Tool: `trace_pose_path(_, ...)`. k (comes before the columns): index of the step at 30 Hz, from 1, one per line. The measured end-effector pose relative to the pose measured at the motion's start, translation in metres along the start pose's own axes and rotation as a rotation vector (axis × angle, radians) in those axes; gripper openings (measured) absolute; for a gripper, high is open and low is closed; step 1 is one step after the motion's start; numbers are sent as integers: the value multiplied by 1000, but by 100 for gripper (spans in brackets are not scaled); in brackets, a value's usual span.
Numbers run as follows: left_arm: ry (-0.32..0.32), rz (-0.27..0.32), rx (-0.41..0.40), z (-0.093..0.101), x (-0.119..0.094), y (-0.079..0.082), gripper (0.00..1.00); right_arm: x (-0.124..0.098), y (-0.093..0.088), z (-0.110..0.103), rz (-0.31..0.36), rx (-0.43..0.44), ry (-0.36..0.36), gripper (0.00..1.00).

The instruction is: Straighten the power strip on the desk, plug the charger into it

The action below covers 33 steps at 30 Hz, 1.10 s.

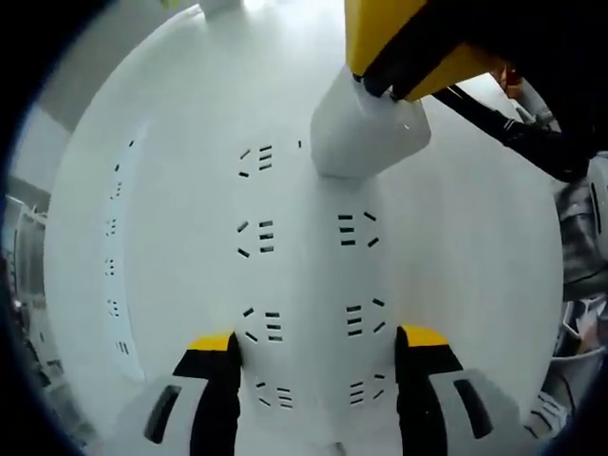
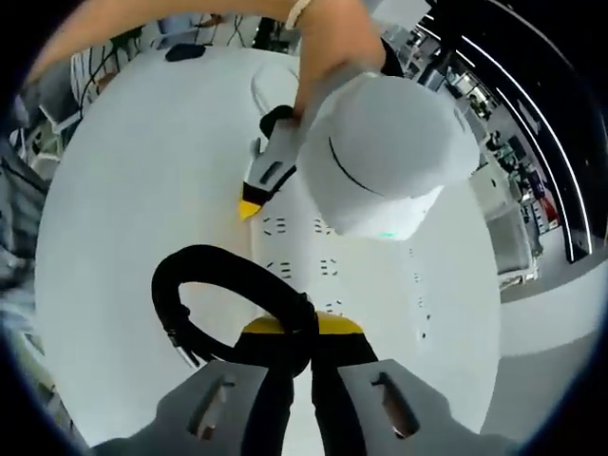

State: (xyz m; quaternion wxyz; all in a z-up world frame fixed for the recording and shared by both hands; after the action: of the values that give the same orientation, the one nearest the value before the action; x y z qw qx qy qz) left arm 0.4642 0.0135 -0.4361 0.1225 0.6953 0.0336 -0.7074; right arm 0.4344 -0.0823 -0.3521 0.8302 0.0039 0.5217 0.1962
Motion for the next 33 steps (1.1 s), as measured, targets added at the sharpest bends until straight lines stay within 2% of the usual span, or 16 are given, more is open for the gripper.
trace_pose_path(2,-4,14,2,0,0,0,66,1,1,-1,-14,-16,-11,3)
trace_pose_path(3,-5,20,3,-1,0,1,66,2,1,1,-2,-42,13,3)
trace_pose_path(5,-7,24,4,-2,1,1,66,4,-2,6,1,25,48,3)
trace_pose_path(9,-5,14,6,-3,1,2,66,3,-3,5,-29,9,13,3)
trace_pose_path(11,-3,10,6,-3,1,3,66,1,-8,4,-13,-96,-1,3)
trace_pose_path(12,-2,9,6,-3,1,3,66,1,-7,4,11,-96,-7,3)
trace_pose_path(13,-2,8,7,-3,1,3,66,1,-9,6,18,-41,-1,3)
trace_pose_path(18,-4,12,11,-3,1,4,66,6,-4,13,-8,-12,14,3)
trace_pose_path(20,-3,12,11,-3,1,5,66,5,-6,12,-18,35,6,3)
trace_pose_path(23,-4,17,10,-3,1,4,66,0,-11,3,-33,-41,-53,3)
trace_pose_path(26,-5,18,13,-3,1,4,66,3,-9,8,30,-17,-9,3)
trace_pose_path(28,-4,15,13,-3,1,4,66,6,-10,20,-3,45,-46,3)
trace_pose_path(29,-3,12,14,-3,1,4,66,6,-11,18,-27,65,-42,3)
trace_pose_path(30,-3,10,14,-3,1,4,66,6,-8,15,-28,37,-59,3)
trace_pose_path(32,-3,11,13,-3,1,3,66,2,-15,6,-87,-13,-66,3)
trace_pose_path(33,-3,12,12,-3,1,3,66,3,-13,8,-54,-47,-74,3)
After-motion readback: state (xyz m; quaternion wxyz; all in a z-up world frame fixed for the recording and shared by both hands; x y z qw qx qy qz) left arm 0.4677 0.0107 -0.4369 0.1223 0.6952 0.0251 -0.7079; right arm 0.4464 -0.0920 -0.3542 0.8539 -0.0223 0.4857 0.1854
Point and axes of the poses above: the point that each gripper's makers call its tool centre point, and the gripper's own axes: x roughly forward along the fingers, z roughly to its right, y roughly out of its top, the point moved 1 cm from there along -x, roughly backward along the fingers, and after that the axes turned 12 degrees about -x, right-handed, at the moved point
